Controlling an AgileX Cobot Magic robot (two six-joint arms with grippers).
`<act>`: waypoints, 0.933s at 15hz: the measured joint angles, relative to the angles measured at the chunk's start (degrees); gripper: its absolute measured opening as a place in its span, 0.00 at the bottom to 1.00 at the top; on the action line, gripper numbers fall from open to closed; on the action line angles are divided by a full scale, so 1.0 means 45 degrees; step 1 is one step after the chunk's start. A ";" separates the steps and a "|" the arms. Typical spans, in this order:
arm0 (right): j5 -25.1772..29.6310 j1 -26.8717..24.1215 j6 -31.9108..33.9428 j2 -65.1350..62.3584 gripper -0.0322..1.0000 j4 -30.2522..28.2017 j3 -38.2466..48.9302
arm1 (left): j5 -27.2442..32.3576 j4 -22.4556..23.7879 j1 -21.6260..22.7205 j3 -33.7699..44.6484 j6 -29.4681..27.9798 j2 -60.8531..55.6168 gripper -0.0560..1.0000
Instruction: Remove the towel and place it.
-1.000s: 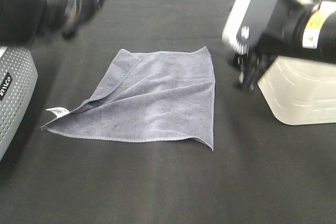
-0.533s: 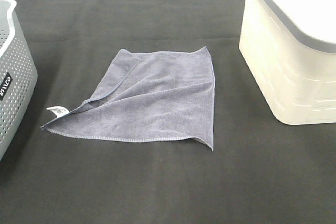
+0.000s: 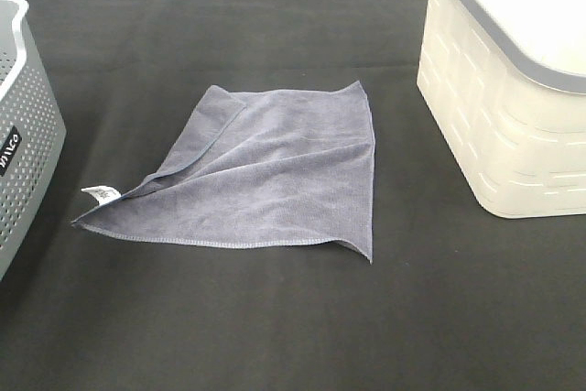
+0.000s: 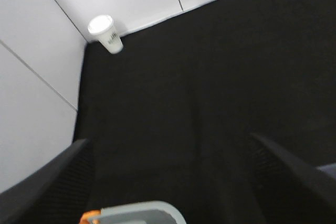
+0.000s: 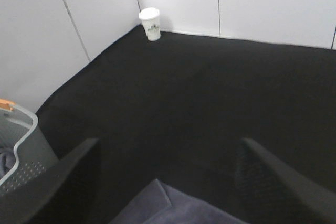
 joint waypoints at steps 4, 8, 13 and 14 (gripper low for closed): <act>0.5997 -0.0191 0.4749 0.2126 0.72 -0.6328 -0.4736 | 0.3132 -0.3845 0.2419 -0.1528 0.1324 0.0115 0.76; 0.9384 -0.0204 0.6099 0.2750 0.72 -0.9702 -0.6723 | 0.5399 -0.4291 0.4011 -0.1579 0.1159 0.0115 0.76; 0.9549 -0.0204 0.6201 0.2024 0.72 -0.9524 -0.5921 | 0.5437 -0.4456 0.4800 0.0700 0.0637 -0.1617 0.76; 0.9549 -0.0204 0.6252 0.1464 0.72 -0.9333 -0.5258 | 0.5449 -0.4469 0.4800 0.1642 0.0637 -0.2305 0.76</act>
